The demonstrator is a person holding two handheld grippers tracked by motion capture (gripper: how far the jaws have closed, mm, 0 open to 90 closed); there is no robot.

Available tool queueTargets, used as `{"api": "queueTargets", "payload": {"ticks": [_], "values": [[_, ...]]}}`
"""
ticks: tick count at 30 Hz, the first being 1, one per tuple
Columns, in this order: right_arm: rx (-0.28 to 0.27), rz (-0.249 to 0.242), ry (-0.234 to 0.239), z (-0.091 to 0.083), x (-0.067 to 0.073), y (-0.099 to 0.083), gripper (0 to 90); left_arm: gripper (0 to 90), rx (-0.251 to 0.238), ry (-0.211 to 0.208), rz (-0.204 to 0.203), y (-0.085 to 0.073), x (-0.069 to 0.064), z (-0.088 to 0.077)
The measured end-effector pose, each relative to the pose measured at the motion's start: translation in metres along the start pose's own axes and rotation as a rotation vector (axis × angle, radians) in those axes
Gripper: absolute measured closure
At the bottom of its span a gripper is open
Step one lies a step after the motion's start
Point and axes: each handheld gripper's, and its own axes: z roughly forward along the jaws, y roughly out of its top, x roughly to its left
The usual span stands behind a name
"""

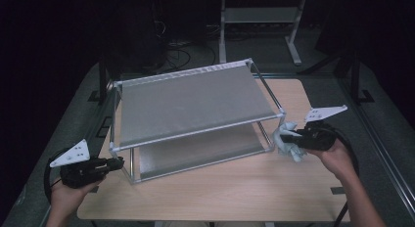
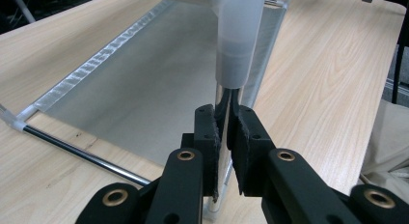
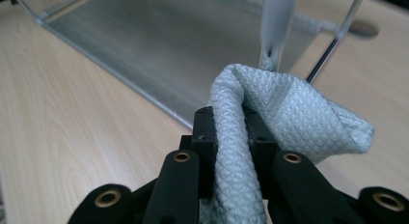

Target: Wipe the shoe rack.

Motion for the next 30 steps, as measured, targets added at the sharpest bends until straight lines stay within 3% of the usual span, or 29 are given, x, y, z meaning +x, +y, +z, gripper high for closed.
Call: {"api": "queueTargets", "payload": {"ticks": [5, 8, 17, 20, 22, 30], "values": [[0.078, 0.074, 0.019, 0.035, -0.010, -0.033, 78.2, 81.2, 0.001, -0.002, -0.002, 0.000, 0.000, 0.000], [0.097, 0.089, 0.027, 0.040, -0.012, -0.040, 78.2, 81.2, 0.002, -0.003, -0.001, 0.000, 0.001, 0.000], [-0.009, -0.014, 0.006, -0.013, -0.003, 0.004, 78.2, 81.2, 0.005, 0.003, 0.003, 0.000, 0.000, 0.000], [-0.024, -0.027, 0.002, -0.020, -0.002, 0.011, 78.2, 81.2, 0.005, 0.000, 0.002, 0.000, 0.000, 0.000], [-0.010, -0.021, 0.004, -0.014, -0.004, 0.008, 78.2, 81.2, 0.004, 0.001, 0.002, 0.000, 0.000, 0.000], [0.103, 0.070, 0.040, 0.043, -0.014, -0.039, 78.2, 81.2, 0.004, -0.001, 0.001, 0.000, 0.002, -0.001]]}}
